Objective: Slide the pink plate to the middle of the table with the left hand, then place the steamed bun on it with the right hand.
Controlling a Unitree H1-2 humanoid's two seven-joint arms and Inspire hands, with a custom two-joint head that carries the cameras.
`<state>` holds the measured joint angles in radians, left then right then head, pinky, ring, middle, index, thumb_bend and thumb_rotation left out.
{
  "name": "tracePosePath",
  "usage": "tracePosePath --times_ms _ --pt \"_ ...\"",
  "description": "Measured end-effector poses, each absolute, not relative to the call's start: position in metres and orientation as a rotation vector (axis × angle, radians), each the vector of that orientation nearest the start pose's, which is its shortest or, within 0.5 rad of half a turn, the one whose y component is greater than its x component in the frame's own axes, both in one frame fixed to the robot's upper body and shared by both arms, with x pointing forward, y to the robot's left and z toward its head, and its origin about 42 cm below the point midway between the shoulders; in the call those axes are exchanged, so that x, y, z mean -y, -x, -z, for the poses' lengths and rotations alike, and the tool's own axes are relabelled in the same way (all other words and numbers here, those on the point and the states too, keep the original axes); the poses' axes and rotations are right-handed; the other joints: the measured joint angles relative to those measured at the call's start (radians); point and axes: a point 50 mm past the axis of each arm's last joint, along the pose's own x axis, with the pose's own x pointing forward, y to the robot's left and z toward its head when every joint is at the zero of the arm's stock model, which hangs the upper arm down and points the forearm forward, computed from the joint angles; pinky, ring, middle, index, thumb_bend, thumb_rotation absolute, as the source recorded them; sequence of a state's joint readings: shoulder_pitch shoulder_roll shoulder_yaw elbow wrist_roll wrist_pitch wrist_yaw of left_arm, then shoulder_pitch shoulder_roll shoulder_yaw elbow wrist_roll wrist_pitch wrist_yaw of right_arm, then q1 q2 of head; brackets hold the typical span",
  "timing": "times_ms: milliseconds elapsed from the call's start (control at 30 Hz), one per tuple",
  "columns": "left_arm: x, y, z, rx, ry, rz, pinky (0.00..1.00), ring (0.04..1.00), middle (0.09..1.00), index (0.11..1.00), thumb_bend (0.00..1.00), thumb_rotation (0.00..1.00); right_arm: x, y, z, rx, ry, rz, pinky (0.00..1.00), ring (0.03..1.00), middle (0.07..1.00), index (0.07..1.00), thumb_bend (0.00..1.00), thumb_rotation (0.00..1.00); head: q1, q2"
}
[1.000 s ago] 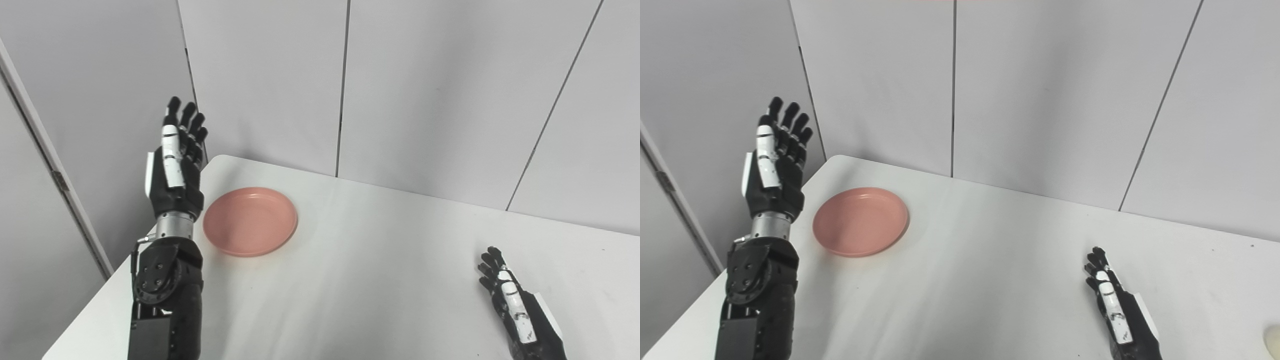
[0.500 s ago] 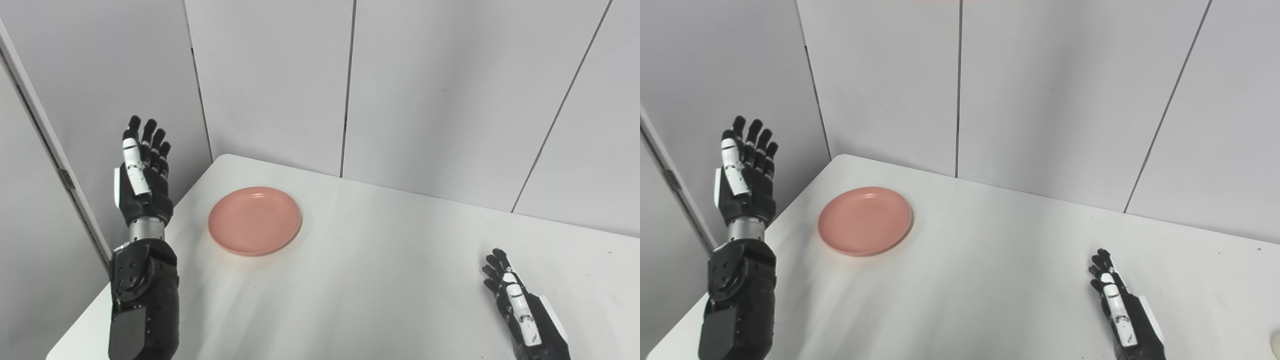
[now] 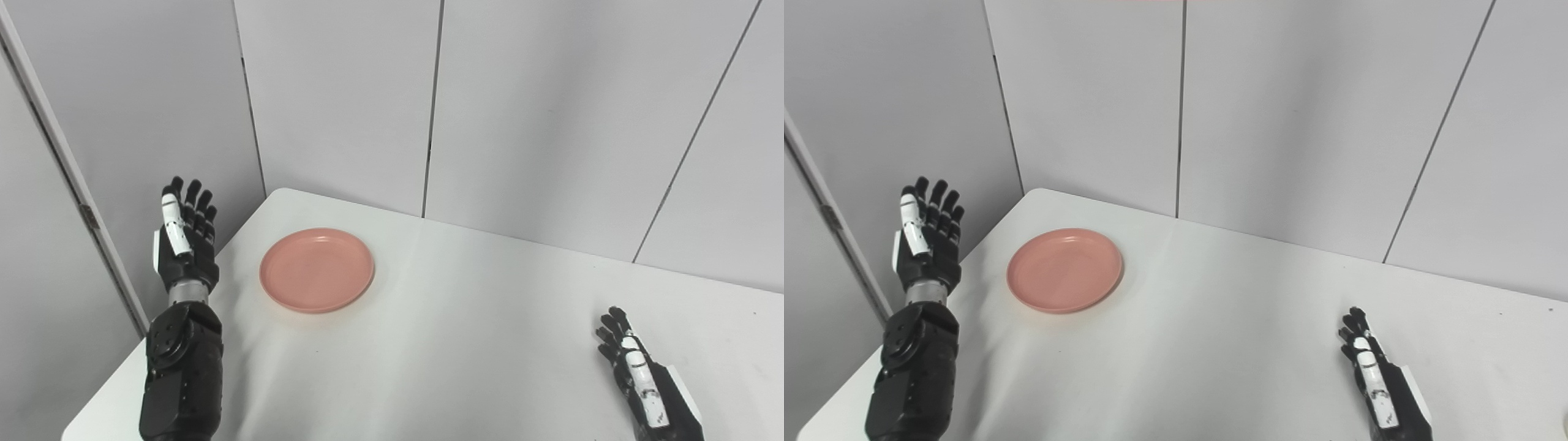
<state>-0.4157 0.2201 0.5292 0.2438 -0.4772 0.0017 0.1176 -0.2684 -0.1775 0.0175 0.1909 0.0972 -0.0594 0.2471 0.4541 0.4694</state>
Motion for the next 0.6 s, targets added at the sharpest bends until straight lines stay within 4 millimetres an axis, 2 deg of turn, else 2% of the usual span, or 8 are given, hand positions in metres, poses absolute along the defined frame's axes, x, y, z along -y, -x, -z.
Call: tracePosePath --times_ms 167,600 --pt "-0.409 -0.384 -0.185 0.270 0.441 -0.517 1.00 0.970 0.968 0.983 0.46 1.00 0.239 -0.369 -0.135 0.119 0.102 -0.298 0.99 0.964 0.970 0.981 0.18 1.00 0.000 0.005" --pt "-0.404 -0.390 -0.168 0.195 0.458 -0.517 0.99 0.948 0.959 0.978 0.45 1.00 0.239 -0.365 -0.137 0.120 0.109 -0.290 0.99 0.961 0.967 0.979 0.17 1.00 0.003 0.009"
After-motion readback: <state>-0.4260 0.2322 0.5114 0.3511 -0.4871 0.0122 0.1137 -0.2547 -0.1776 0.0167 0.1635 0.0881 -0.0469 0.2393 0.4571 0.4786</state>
